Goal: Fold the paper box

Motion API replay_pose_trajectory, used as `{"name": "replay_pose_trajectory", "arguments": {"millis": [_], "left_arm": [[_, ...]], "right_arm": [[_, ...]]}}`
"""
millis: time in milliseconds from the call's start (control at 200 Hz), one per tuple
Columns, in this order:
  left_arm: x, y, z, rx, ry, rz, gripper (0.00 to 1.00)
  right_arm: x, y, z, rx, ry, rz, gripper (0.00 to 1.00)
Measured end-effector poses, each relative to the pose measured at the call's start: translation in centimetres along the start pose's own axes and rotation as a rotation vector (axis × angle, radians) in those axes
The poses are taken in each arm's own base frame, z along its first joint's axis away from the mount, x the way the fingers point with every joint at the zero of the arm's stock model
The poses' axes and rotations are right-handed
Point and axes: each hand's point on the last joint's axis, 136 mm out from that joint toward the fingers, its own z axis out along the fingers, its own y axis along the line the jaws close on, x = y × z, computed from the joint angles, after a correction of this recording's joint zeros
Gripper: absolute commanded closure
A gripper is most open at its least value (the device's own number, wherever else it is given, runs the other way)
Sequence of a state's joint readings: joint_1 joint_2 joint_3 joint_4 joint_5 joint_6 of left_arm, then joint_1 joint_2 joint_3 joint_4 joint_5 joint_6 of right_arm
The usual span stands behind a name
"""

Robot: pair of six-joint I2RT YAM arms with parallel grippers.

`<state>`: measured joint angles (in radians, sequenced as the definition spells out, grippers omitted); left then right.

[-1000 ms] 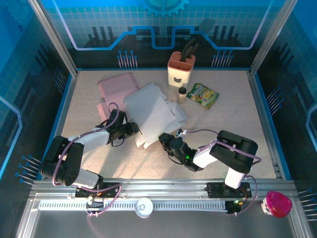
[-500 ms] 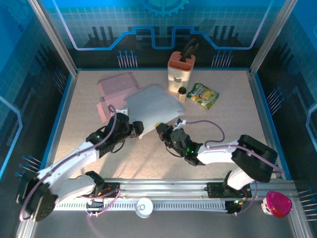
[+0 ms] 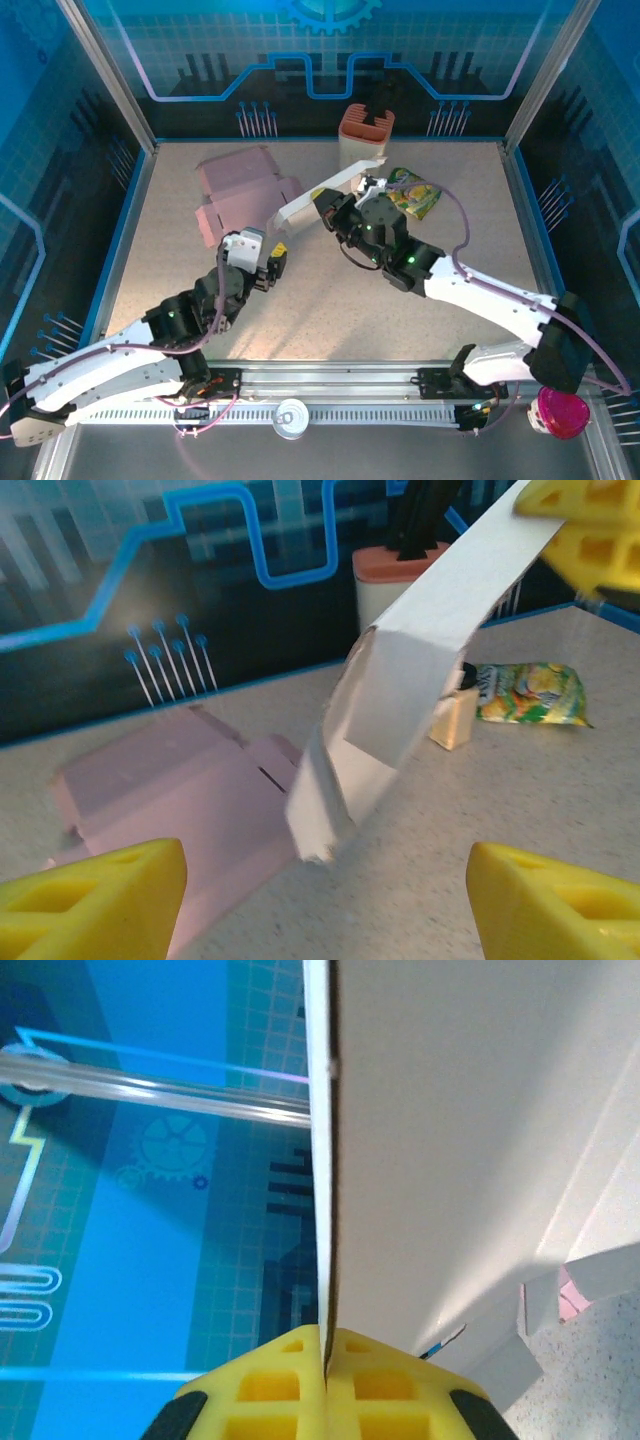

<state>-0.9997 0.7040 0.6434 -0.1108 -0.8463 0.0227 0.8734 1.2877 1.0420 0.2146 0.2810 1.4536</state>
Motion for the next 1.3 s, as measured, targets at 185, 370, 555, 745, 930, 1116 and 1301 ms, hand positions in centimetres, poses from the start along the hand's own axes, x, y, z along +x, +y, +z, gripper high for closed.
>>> {"name": "replay_pose_trajectory", "arguments": {"millis": [185,370,555,745,930,1116,1301], "left_arm": [[-0.8,-0.2,0.6,-0.029,-0.047,0.136,0.22],[-0.7,-1.7,1.6,0.0,-0.048,0.22,0.33],[0.5,-5.0,1.6,0.106,-0.028,0.287,0.33],[-0.1,-6.7,-1.0,0.242,-0.058,0.232,0.21],[-1.1,-6.9,-4.4,0.437,-0.072,0.048,0.23],[-1.1,-5.6,-5.5,0.447,0.013,-0.119,0.29],[-3.4,-2.5,-4.5,0.324,0.104,-0.324,0.36]], "right_arm": [[-0.5,0.9,-2.6,0.048,0.016,-0.021,1.0],[-0.7,0.0,-4.8,0.118,0.022,-0.035,1.0],[-0.3,-0.6,-6.7,0.163,0.018,-0.056,1.0],[0.7,-0.4,-9.7,0.19,0.009,-0.049,1.0],[-0.1,-0.9,-11.2,0.216,-0.058,0.027,1.0],[-2.7,-4.2,-9.6,0.297,-0.155,0.104,1.0],[-3.6,-7.5,-7.6,0.353,-0.183,0.154,1.0]]}}
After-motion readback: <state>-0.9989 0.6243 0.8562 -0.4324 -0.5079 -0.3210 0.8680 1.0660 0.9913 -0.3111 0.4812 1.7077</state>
